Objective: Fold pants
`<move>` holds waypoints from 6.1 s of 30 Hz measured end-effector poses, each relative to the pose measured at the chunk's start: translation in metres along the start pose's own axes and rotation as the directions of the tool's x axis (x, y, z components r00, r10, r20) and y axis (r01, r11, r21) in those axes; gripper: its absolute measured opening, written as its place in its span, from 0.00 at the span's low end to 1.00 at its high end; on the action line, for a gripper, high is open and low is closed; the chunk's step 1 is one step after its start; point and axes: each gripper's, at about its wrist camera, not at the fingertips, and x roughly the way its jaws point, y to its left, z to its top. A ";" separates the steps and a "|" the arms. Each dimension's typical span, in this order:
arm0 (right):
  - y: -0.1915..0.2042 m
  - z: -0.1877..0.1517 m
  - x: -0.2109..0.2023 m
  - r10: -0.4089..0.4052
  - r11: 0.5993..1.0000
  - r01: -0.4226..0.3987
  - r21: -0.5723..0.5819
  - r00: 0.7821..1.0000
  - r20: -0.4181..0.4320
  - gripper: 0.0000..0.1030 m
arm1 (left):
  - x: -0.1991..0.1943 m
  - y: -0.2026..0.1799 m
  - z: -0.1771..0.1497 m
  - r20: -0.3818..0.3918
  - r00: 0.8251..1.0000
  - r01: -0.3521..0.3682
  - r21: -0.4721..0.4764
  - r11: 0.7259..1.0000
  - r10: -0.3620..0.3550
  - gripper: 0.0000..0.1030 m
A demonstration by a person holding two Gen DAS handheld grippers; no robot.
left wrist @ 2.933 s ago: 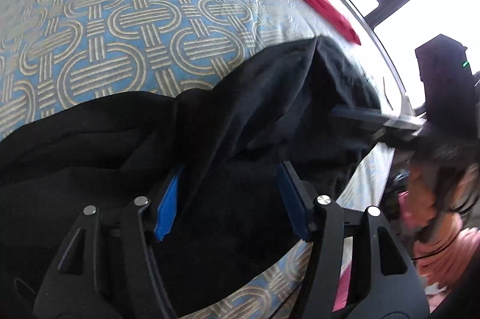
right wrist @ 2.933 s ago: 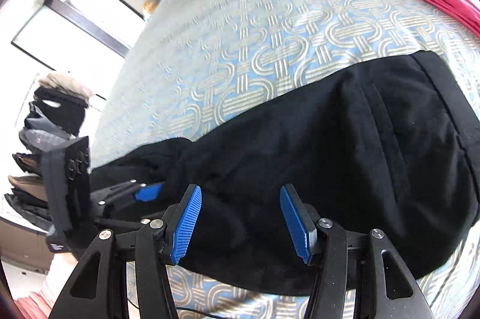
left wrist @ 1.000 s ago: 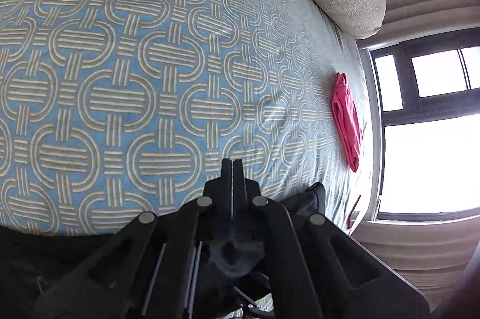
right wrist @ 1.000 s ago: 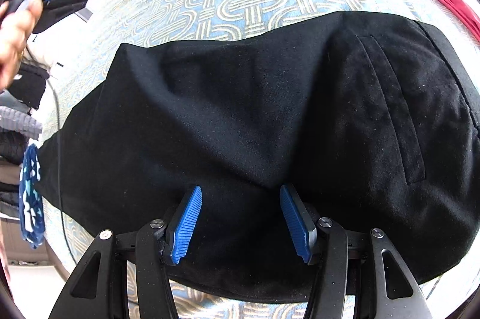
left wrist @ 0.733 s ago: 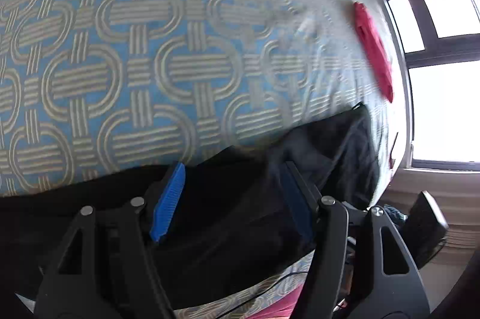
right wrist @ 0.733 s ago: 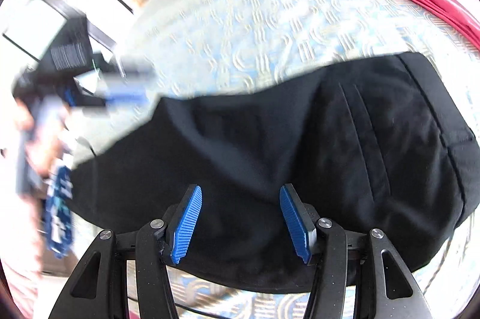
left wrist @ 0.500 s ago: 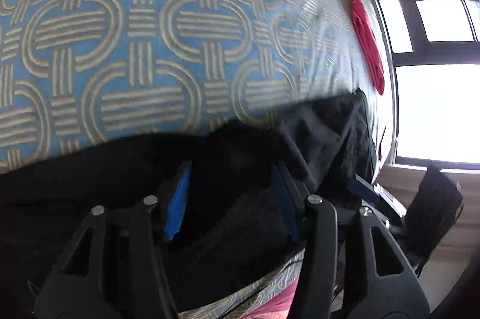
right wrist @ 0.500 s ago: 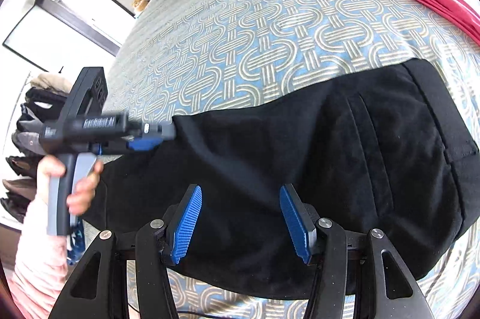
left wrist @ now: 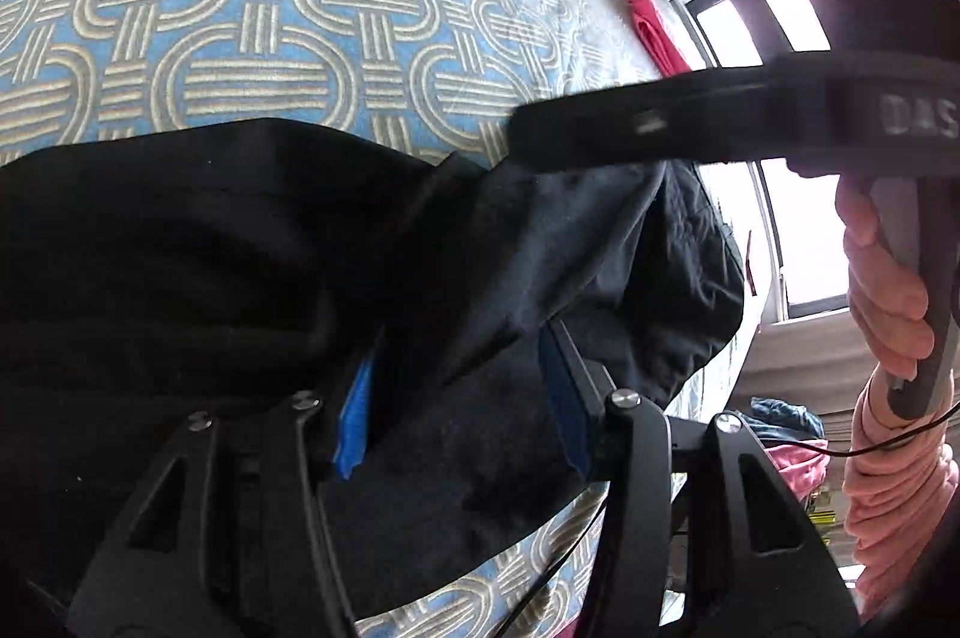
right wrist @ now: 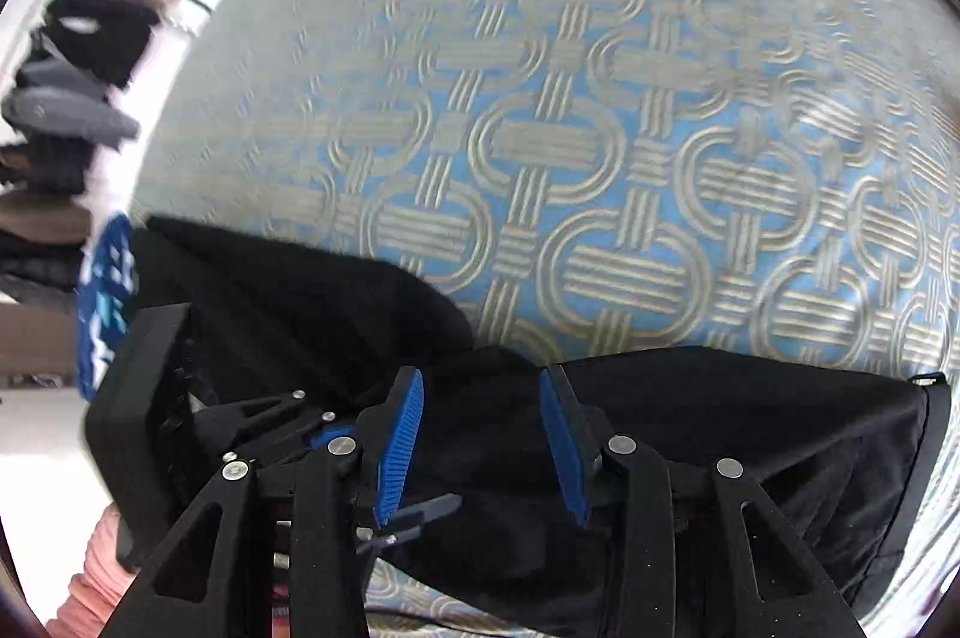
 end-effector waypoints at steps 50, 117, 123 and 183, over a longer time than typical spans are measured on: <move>-0.050 0.058 0.023 -0.442 0.893 0.355 0.276 0.807 0.391 0.11 | -0.056 0.088 0.013 0.172 0.982 -0.014 -0.316 0.949 0.072 0.51; -0.253 -0.242 -0.023 -0.233 0.839 0.037 0.543 0.926 0.296 0.55 | 0.012 -0.086 -0.056 0.024 0.966 -0.256 0.200 0.946 0.256 0.58; -0.165 -0.250 -0.053 -0.199 0.939 0.026 0.343 0.854 0.480 0.55 | 0.006 -0.059 -0.063 0.054 0.927 -0.375 0.170 0.911 0.371 0.63; 0.282 0.024 0.126 -0.018 0.972 0.064 -0.224 0.979 0.202 0.55 | -0.274 0.272 -0.209 0.295 0.772 -0.159 -0.768 0.620 0.563 0.79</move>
